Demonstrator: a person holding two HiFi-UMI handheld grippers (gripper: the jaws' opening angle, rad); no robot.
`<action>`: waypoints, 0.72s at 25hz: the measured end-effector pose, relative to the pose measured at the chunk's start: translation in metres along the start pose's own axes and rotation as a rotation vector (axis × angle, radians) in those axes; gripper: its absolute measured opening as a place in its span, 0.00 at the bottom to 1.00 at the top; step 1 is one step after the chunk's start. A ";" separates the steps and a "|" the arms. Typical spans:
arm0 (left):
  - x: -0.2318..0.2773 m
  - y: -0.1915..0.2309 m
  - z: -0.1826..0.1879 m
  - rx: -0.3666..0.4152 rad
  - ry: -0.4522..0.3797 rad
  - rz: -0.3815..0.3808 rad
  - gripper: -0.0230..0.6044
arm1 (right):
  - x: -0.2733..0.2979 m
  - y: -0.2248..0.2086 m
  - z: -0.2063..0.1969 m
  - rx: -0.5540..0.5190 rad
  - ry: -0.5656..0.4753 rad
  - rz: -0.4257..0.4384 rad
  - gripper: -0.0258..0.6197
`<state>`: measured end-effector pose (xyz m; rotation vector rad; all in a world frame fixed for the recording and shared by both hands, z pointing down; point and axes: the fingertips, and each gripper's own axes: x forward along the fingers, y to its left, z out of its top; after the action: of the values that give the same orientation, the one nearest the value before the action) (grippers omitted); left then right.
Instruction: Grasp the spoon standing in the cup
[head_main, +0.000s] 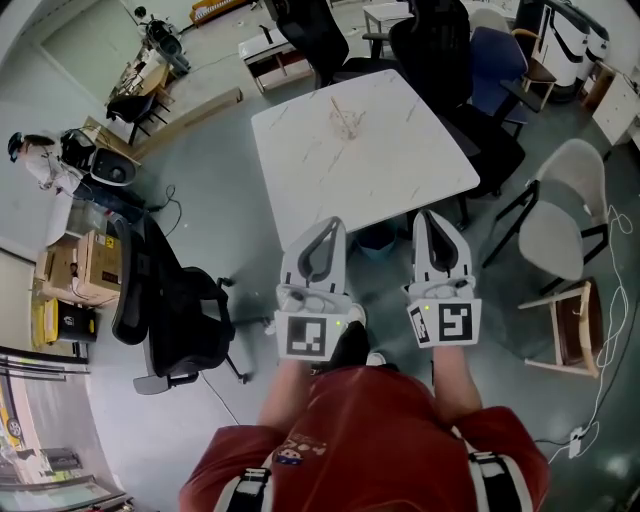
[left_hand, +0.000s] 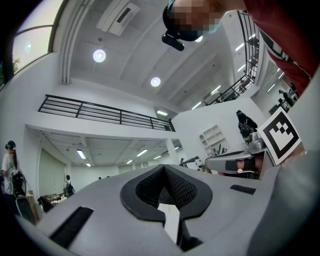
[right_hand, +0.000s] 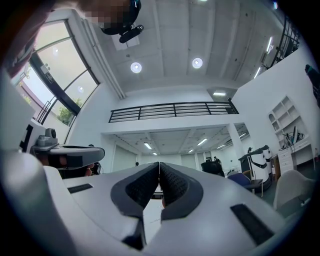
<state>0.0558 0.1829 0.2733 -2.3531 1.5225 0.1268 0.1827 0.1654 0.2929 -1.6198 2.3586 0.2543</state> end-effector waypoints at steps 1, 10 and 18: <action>0.002 0.003 -0.003 -0.003 0.000 0.002 0.05 | 0.004 0.001 -0.003 -0.011 0.006 0.004 0.06; 0.030 0.053 -0.032 0.008 0.013 0.027 0.05 | 0.066 0.015 -0.028 -0.037 0.034 0.038 0.06; 0.070 0.113 -0.055 -0.032 0.008 0.063 0.05 | 0.138 0.029 -0.050 -0.044 0.045 0.061 0.06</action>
<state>-0.0221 0.0617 0.2814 -2.3336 1.6098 0.1581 0.1026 0.0385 0.2965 -1.5912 2.4555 0.2870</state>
